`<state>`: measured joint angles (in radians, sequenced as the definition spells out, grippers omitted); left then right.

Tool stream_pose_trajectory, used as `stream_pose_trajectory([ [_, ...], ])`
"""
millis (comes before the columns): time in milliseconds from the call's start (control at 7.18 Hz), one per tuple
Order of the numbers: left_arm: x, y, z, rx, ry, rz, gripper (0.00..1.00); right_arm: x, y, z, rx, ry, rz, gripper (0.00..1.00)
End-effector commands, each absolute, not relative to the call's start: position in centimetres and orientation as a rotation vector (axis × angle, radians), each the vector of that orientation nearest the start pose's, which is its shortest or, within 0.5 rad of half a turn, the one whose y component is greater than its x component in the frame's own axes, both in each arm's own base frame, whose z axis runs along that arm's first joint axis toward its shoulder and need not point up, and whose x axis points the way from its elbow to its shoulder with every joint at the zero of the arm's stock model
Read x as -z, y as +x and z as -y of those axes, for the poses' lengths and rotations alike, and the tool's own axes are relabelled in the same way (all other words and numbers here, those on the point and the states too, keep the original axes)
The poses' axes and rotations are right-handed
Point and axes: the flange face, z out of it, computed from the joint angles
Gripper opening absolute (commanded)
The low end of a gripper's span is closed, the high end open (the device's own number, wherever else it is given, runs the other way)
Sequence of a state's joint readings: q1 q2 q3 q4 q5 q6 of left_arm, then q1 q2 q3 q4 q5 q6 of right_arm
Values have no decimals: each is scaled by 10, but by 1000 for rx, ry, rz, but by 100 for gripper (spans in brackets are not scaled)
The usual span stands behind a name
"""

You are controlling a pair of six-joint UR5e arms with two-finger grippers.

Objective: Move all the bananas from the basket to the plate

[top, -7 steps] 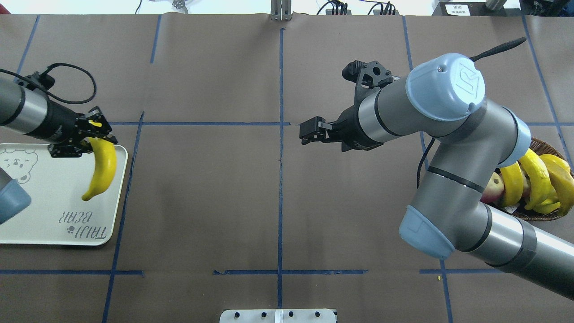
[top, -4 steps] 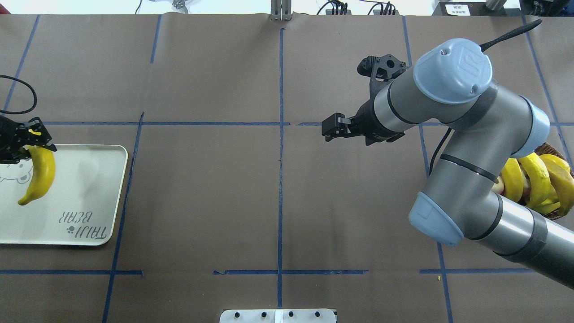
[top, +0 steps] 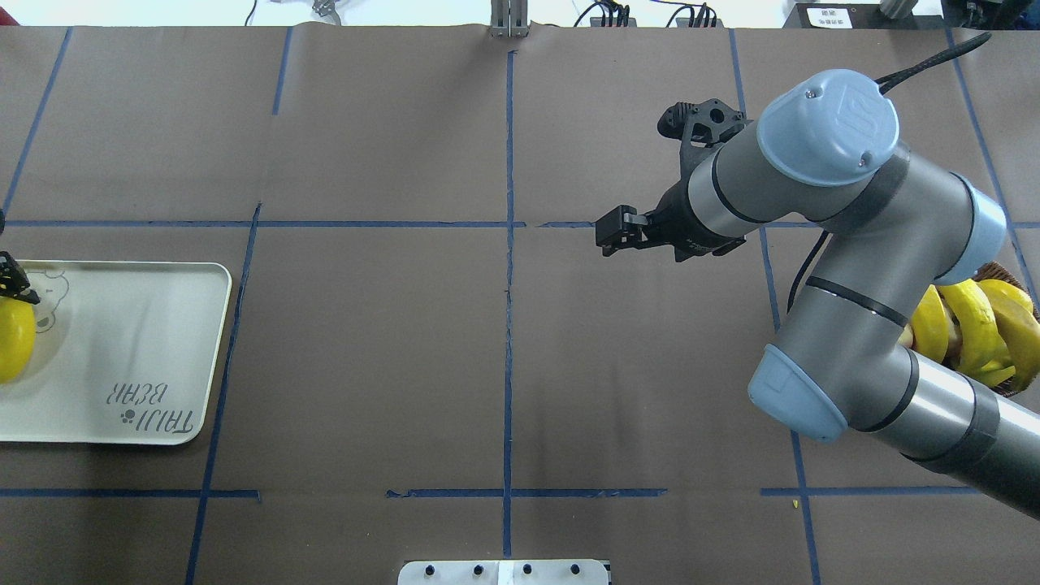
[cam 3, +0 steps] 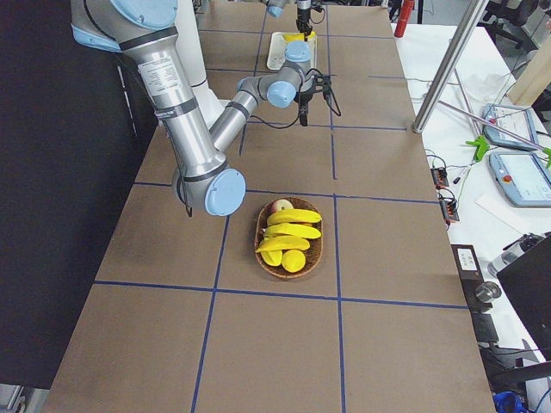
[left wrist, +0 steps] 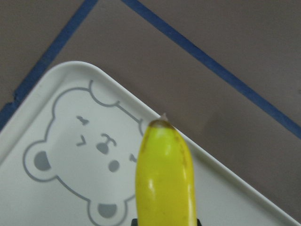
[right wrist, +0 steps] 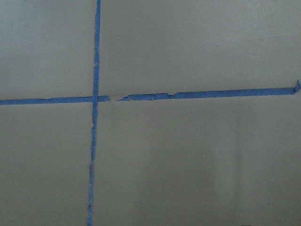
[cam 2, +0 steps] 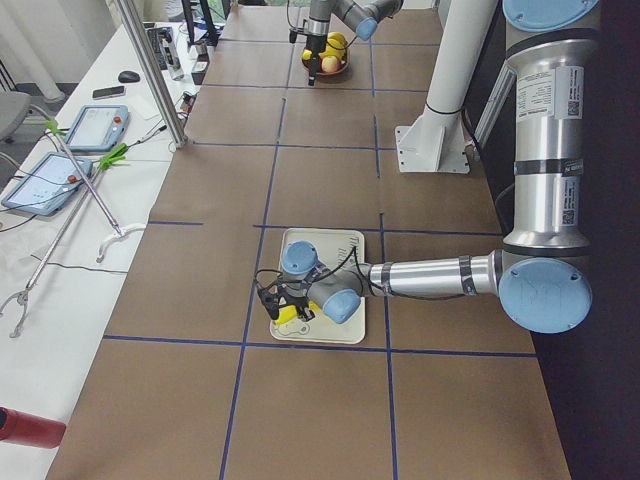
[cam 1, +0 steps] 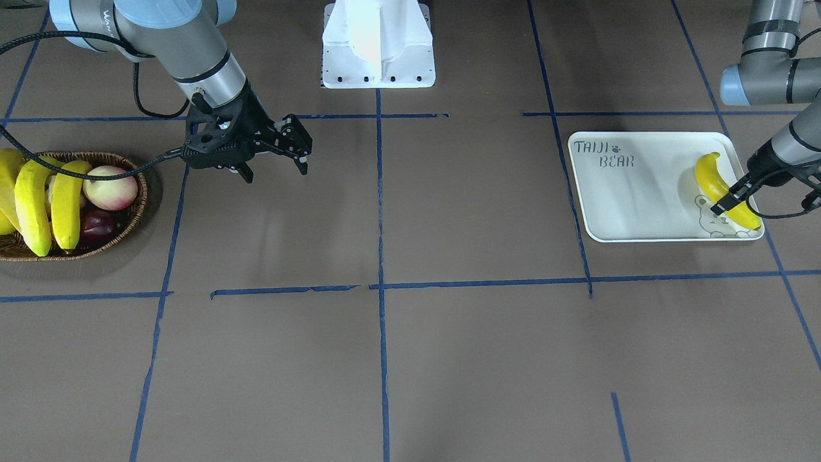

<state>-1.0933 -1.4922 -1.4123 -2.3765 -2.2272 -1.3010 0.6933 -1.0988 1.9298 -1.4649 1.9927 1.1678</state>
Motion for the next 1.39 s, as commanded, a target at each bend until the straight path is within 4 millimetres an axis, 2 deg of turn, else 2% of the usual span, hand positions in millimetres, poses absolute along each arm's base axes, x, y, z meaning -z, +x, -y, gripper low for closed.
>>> stream_pose_trajectory([
  [0, -703, 125, 453, 552, -110, -842, 100, -226, -394, 448, -68, 146, 987, 99],
  [139, -696, 108, 457, 559, -127, -887, 100, -231, -393, 448, -69, 143, 983, 99],
  [278, -676, 87, 464, 571, -141, -966, 100, -247, -387, 447, -67, 134, 963, 99],
  [418, -638, 86, 470, 536, -94, -1018, 100, -263, -379, 441, -17, 150, 942, 99],
  [557, -599, 87, 474, 509, -30, -1054, 100, -292, -355, 423, -3, 141, 913, 99],
  [696, -579, 90, 475, 488, -5, -1076, 100, -324, -328, 403, 53, 149, 868, 99],
  [975, -570, 95, 478, 470, 5, -1088, 100, -403, -271, 382, 162, 157, 740, 99],
  [1253, -569, 102, 477, 457, -1, -1089, 100, -458, -191, 373, 270, 223, 674, 99],
])
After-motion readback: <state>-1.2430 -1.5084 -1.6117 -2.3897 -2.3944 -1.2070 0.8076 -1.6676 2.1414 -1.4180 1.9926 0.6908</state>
